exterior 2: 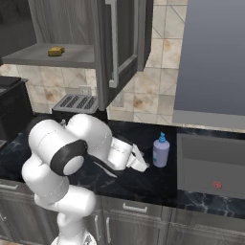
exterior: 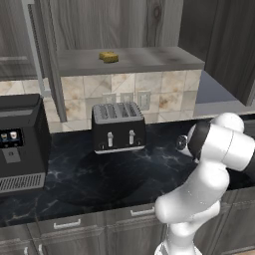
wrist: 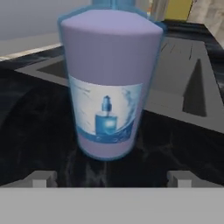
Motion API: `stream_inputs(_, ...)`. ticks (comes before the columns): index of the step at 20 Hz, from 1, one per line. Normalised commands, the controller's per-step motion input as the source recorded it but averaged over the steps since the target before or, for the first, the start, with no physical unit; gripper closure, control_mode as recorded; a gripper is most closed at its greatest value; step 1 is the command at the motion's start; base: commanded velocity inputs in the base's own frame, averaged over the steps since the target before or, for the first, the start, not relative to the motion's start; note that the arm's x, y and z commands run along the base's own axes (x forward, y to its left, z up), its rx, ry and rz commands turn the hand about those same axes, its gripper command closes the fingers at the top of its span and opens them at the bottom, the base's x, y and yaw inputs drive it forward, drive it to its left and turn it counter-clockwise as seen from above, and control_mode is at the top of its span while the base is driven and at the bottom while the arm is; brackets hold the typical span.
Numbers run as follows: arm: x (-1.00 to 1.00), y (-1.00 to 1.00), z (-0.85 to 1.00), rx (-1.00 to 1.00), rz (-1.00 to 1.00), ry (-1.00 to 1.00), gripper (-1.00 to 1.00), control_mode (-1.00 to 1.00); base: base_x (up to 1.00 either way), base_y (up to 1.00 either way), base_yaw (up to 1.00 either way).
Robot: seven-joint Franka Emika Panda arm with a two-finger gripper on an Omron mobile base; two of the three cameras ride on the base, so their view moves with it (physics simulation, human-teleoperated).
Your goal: Locate and retrieve the sponge and soap dispenser from the cabinet. Place them next to the sink.
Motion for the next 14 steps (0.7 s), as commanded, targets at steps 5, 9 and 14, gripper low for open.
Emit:
stream_inputs(5, -0.35, 0.43, 0.42, 0.09, 0.0, 0.0, -1.0, -1.0, 0.0, 0.0, 0.0)
stream_inputs(9, -0.43, 0.42, 0.46, 0.05, 0.0, 0.03, -1.0, -1.0, 0.0, 0.0, 0.0)
stream_inputs(14, -0.45, 0.54, 0.46, 0.05, 0.06, 0.05, -1.0, -1.0, 0.0, 0.0, 0.0)
